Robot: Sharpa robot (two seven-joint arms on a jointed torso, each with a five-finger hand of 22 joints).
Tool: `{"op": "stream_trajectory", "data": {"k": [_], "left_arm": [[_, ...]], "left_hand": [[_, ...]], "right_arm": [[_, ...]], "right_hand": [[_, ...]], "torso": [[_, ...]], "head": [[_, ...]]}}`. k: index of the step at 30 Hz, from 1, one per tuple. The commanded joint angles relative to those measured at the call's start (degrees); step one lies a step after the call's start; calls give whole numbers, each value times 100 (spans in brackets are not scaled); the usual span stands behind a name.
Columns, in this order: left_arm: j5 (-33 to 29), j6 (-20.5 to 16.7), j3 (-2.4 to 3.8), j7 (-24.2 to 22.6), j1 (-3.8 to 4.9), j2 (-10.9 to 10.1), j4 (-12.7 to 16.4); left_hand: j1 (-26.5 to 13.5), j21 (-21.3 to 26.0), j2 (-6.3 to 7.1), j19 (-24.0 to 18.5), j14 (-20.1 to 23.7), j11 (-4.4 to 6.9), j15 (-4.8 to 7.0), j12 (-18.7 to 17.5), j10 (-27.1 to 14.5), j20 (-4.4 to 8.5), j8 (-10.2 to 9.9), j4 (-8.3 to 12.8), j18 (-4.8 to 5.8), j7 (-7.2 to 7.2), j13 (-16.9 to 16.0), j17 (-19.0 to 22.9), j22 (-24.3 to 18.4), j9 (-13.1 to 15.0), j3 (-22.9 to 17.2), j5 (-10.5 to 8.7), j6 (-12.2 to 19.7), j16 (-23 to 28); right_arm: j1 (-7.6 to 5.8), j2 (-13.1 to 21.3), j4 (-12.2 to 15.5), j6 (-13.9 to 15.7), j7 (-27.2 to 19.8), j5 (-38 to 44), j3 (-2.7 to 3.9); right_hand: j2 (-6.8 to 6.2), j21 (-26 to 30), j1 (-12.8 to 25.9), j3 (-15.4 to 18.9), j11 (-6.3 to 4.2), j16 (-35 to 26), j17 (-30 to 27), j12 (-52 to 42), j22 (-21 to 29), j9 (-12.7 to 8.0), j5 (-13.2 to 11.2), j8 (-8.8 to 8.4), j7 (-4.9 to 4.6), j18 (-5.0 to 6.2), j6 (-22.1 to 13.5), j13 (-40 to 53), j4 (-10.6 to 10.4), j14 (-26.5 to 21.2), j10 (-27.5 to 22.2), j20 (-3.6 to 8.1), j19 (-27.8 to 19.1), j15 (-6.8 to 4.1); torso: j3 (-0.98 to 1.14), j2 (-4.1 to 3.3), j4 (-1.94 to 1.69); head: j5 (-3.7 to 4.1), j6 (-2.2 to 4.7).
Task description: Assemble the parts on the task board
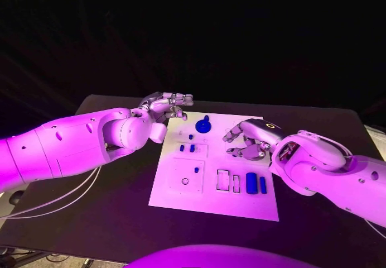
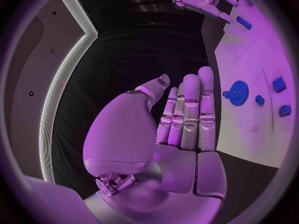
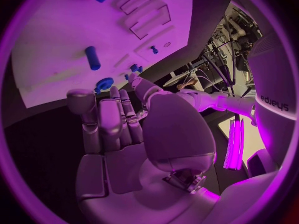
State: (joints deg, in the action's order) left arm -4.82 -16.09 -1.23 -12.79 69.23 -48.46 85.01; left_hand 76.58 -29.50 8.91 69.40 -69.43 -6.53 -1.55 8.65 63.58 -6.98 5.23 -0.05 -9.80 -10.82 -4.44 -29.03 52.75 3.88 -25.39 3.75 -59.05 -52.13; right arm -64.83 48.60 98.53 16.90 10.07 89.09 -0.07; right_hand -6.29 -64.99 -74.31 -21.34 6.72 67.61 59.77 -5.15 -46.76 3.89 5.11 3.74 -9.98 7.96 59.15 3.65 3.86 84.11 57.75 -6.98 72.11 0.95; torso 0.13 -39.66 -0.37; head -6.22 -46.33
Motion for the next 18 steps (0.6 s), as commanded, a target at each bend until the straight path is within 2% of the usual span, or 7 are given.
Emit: {"op": "stream_trajectory", "data": {"k": [1, 6, 11, 18], "left_arm": [[37, 130, 4, -25, 2, -6, 16], [40, 138, 4, -33, 2, -11, 20], [41, 153, 4, -37, 2, -6, 21], [41, 157, 4, -39, 2, -4, 18]], "left_hand": [[21, 25, -59, 1, 28, -8, 1, 39, -34, -26, 29, 15, -67, 10, 3, 8, -8, 8, 32, 29, 14, 27], [27, 27, -60, 1, 30, -6, 1, 42, -35, -25, 31, 19, -67, 13, 3, 10, -9, 8, 34, 29, 12, 27], [27, 27, -60, 1, 30, -6, 1, 42, -35, -25, 31, 19, -67, 13, 3, 10, -9, 8, 34, 29, 12, 27], [27, 27, -60, 1, 30, -6, 1, 42, -35, -25, 31, 19, -67, 13, 3, 10, -9, 8, 34, 29, 12, 27]], "right_arm": [[-67, 123, 23, -355, 69, -169, -3], [-107, 186, -81, -525, 159, 178, -6], [-109, 151, -174, -709, 192, 305, -12], [-66, 26, -258, -905, 189, 373, -29]], "right_hand": [[15, 46, -78, 65, 5, -44, -21, 7, 23, -6, 33, -14, 2, 12, -61, -4, 9, 13, -97, -19, -37, 52], [11, 88, -106, 136, 1, -88, -79, 7, 82, -8, 16, -16, 30, 25, -97, -1, 25, -5, -189, -24, -66, 54], [11, 108, -142, 173, -9, -101, -97, -13, 107, -6, 8, -11, 55, 30, -106, 4, 47, -12, -210, -21, -79, 49], [84, 130, -256, 224, -40, -109, -117, -145, 131, 3, -24, 5, 93, 33, -74, 19, 112, -8, -105, 1, -81, 26]], "torso": [[3, 0, 5], [11, -2, -4], [-4, 4, -21], [0, -3, -17]], "head": [[30, 13], [45, 19], [61, 13], [46, 21]]}}
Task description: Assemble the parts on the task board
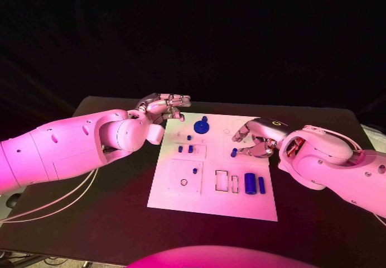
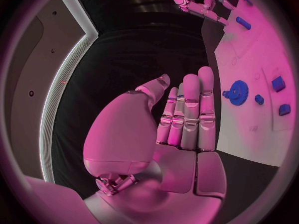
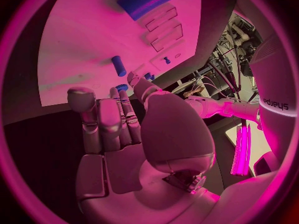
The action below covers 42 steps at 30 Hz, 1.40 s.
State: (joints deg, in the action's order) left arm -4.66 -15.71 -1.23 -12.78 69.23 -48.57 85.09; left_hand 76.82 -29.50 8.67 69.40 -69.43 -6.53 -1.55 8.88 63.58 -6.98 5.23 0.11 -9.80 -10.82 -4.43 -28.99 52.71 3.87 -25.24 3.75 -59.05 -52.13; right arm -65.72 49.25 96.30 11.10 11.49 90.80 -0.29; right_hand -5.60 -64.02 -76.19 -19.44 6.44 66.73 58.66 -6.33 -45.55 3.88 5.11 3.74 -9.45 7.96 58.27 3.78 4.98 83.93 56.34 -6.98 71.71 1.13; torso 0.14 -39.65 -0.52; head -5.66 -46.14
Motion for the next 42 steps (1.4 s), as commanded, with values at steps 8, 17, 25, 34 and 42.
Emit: {"op": "stream_trajectory", "data": {"k": [8, 17, 25, 34, 42], "left_arm": [[25, 118, 4, -33, 3, 4, 14], [25, 124, 4, -27, 3, 6, 18], [25, 138, 4, -11, 3, 9, 20], [25, 140, 4, 0, 3, 9, 19], [25, 142, 4, 8, 3, 9, 19]], "left_hand": [[11, 31, -39, 0, 33, -5, 3, 25, -36, -24, 34, 8, -67, 15, 2, 8, -8, 9, 22, 29, 12, 27], [11, 31, -39, 0, 33, -5, 3, 25, -36, -24, 34, 8, -67, 15, 2, 8, -8, 9, 22, 29, 12, 27], [13, 34, -38, 0, 34, -5, 3, 29, -38, -24, 35, 10, -67, 13, 2, 10, -10, 8, 27, 28, 14, 27], [8, 39, -32, 0, 38, -10, 2, 34, -45, -24, 34, 9, -67, 3, 2, 14, -15, 6, 42, 26, 22, 27], [6, 41, -32, 0, 38, -13, 1, 36, -48, -24, 34, 8, -66, -1, 2, 16, -16, 6, 47, 25, 25, 27]], "right_arm": [[78, -147, -160, -364, 50, 333, -17], [99, -261, -280, -401, 112, 582, -26], [129, -334, -346, -388, 158, 840, -31], [170, -417, -429, -425, 168, 882, -35], [180, -430, -453, -264, 153, 877, -37]], "right_hand": [[169, 38, -149, -36, -44, -31, -28, -158, 17, 10, -97, 14, 65, 31, 77, 4, 31, 19, 213, 26, -28, -23], [291, -54, -161, -236, -113, 42, 48, -294, -114, 35, -174, 64, 80, 7, 302, -13, 48, 76, 596, 75, 67, -78], [304, -113, -164, -358, -147, 54, 60, -280, -198, 50, -180, 100, 107, -9, 459, -19, 76, 88, 726, 104, 120, -109], [288, -147, -123, -386, -164, 84, 96, -268, -247, 56, -192, 114, 125, -18, 531, -18, 68, 101, 790, 117, 149, -121], [313, -230, -87, -416, -192, 117, 134, -272, -375, 68, -196, 141, 149, -41, 621, -11, 42, 114, 885, 129, 211, -143]], "torso": [[-3, -1, -3], [2, -2, 3], [2, -2, 3], [0, -2, 4], [-1, -1, 5]], "head": [[-22, -11], [-28, -27], [-25, -29], [-18, -45], [-2, -52]]}}
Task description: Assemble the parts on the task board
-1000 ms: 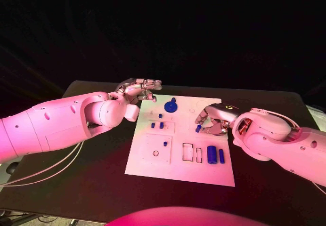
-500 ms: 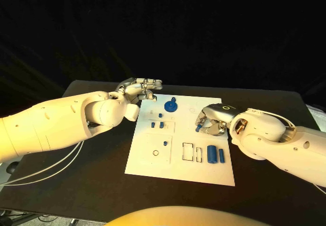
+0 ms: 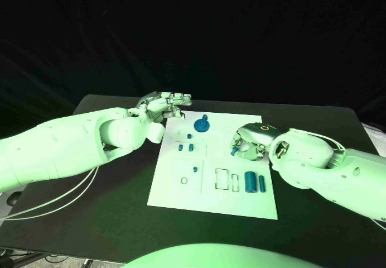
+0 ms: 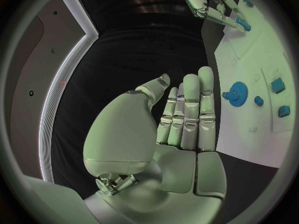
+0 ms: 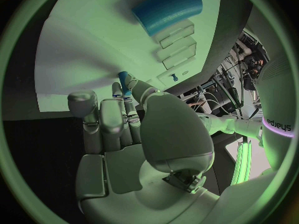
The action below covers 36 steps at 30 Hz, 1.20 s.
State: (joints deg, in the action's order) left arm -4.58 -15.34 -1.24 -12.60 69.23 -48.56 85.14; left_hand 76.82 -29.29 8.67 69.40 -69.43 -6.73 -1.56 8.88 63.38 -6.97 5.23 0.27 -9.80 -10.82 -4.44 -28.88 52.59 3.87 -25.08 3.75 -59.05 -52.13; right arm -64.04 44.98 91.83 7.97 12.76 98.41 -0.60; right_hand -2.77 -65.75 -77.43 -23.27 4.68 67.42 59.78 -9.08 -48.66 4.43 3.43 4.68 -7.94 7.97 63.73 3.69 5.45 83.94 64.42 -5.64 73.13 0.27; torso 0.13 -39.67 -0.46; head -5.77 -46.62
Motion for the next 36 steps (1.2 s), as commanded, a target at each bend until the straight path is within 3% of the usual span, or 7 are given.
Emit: {"op": "stream_trajectory", "data": {"k": [1, 7, 16, 23, 26, 36], "left_arm": [[17, 107, 4, -9, 3, 8, 14], [17, 118, 4, 3, 3, 12, 10], [82, 137, 4, 20, 2, 11, 2], [130, 189, 4, 64, 2, 11, 8], [130, 214, 4, 74, 2, 16, 14], [116, 216, 4, 82, 2, 54, 5]], "left_hand": [[6, 19, -32, 0, 38, 7, 1, 36, -29, -24, 34, -8, -66, -1, 3, 5, -5, 7, 31, 25, 25, 27], [6, 19, -32, 0, 38, 7, 1, 36, -29, -24, 34, -8, -66, -1, 3, 5, -5, 7, 31, 25, 25, 27], [23, 26, -47, 1, 42, 5, -1, 44, -39, -24, 35, -2, -65, -6, 3, 10, -11, 5, 32, 30, 33, 26], [75, 34, -69, 4, 51, 2, 1, 59, -55, -22, 40, 26, -67, -9, 5, 21, -20, 4, 17, 38, 42, 26], [77, 34, -70, 5, 51, 2, 1, 60, -56, -21, 40, 27, -67, -9, 5, 22, -20, 4, 17, 38, 43, 26], [83, 36, -73, 5, 54, 2, 1, 63, -58, -21, 41, 31, -67, -10, 5, 24, -21, 3, 15, 39, 44, 26]], "right_arm": [[13, -3, -5, 121, 14, 116, -6], [19, 28, 50, 672, -64, 52, -5], [5, 242, 351, 1135, -200, -208, 25], [-21, 297, 622, 1085, -254, -421, 43], [-4, 192, 702, 1007, -287, -513, 41], [215, -402, 816, 850, -426, -597, 14]], "right_hand": [[44, -102, 37, -45, -27, 85, 69, -4, -134, 19, -28, 61, 8, -54, 111, 1, -8, 124, 119, 0, 101, -67], [113, -349, 12, -143, -78, 296, 320, 4, -504, 41, -36, 108, 47, -120, 239, 7, -3, 186, 291, 40, 269, -119], [126, -409, -19, -209, -98, 349, 376, 16, -579, 50, -38, 119, 54, -130, 279, 12, 25, 196, 372, 63, 300, -135], [94, -418, 15, -197, -96, 356, 380, 28, -587, 53, -40, 121, 54, -131, 291, 11, 17, 195, 391, 70, 301, -135], [88, -414, 28, -193, -96, 352, 374, 33, -578, 52, -40, 120, 54, -129, 291, 10, 10, 193, 393, 72, 296, -135], [89, -404, 44, -193, -94, 342, 358, 45, -557, 51, -38, 114, 52, -125, 285, 8, 0, 188, 391, 74, 285, -134]], "torso": [[0, 1, -2], [1, 1, -8], [-4, 7, -9], [-10, 7, 5], [-3, 1, -4], [-7, 4, -15]], "head": [[11, -6], [17, -2], [0, 0], [-13, 18], [-17, 18], [-70, 5]]}}
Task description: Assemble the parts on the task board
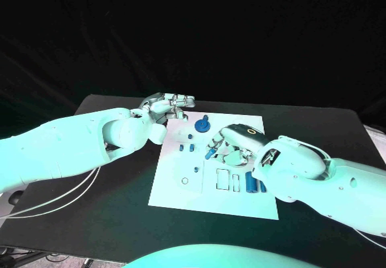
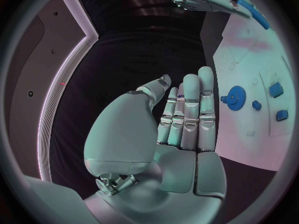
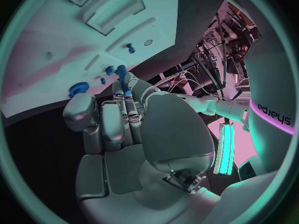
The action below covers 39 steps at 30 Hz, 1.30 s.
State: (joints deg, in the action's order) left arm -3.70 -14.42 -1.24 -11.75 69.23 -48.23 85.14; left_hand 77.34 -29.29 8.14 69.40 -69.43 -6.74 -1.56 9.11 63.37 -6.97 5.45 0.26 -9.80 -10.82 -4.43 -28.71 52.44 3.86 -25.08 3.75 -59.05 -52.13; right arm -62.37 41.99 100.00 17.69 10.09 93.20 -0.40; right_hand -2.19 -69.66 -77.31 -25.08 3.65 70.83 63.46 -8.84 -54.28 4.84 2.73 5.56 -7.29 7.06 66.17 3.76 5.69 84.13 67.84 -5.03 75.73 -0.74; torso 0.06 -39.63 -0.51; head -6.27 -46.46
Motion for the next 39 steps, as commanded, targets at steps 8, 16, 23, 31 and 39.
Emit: {"op": "stream_trajectory", "data": {"k": [8, 16, 23, 31, 39], "left_arm": [[27, 129, 4, -3, 0, 64, -20], [27, 127, 4, -4, 0, 67, -13], [27, 130, 4, -2, 0, 68, -8], [27, 138, 4, 2, 0, 69, -7], [27, 145, 4, 10, 0, 60, -10]], "left_hand": [[32, 36, -22, 5, 54, 3, 1, 40, -57, -21, 20, 32, -67, -10, 5, 8, -6, 4, 14, 39, 44, 27], [39, 38, -25, 5, 56, 3, 1, 44, -57, -21, 22, 36, -67, -10, 4, 10, -7, 4, 12, 39, 44, 27], [39, 38, -25, 5, 56, 3, 1, 44, -57, -21, 22, 36, -67, -10, 4, 10, -7, 4, 12, 39, 44, 27], [39, 38, -25, 5, 56, 3, 1, 44, -57, -21, 22, 36, -67, -10, 4, 10, -7, 4, 12, 39, 44, 27], [39, 38, -25, 5, 56, 3, 1, 44, -57, -21, 22, 36, -67, -10, 4, 10, -7, 4, 12, 39, 44, 27]], "right_arm": [[291, -586, -220, -290, -258, -80, -64], [435, -814, -415, -435, -289, -73, -104], [496, -898, -493, -533, -276, -50, -116], [543, -968, -548, -444, -17, 235, -123], [561, -934, -521, -290, 261, 495, -123]], "right_hand": [[31, -14, 72, -11, 18, 13, 2, 54, 11, 3, 31, 7, -21, -34, 15, -4, -50, 168, 32, 17, 16, -26], [29, -12, 79, -10, 19, 14, 3, 59, 13, 2, 31, 4, -21, -33, 10, -4, -53, 168, 29, 17, 14, -25], [20, -9, 109, -1, 25, 22, 11, 78, 21, -1, 29, -7, -25, -32, -4, -5, -69, 167, 20, 18, 6, -20], [25, -20, 114, -2, 24, 30, 20, 83, 4, -2, 31, -8, -23, -35, -5, -4, -74, 168, 22, 16, 11, -20], [34, -33, 104, -13, 18, 43, 35, 86, -17, 0, 33, -6, -17, -40, 1, -2, -69, 170, 29, 15, 18, -23]], "torso": [[-2, -7, 7], [2, -7, -1], [3, -4, 1], [8, -2, 4], [9, -7, 3]], "head": [[-92, -32], [-106, -67], [-111, -80], [-123, -96], [-127, -114]]}}
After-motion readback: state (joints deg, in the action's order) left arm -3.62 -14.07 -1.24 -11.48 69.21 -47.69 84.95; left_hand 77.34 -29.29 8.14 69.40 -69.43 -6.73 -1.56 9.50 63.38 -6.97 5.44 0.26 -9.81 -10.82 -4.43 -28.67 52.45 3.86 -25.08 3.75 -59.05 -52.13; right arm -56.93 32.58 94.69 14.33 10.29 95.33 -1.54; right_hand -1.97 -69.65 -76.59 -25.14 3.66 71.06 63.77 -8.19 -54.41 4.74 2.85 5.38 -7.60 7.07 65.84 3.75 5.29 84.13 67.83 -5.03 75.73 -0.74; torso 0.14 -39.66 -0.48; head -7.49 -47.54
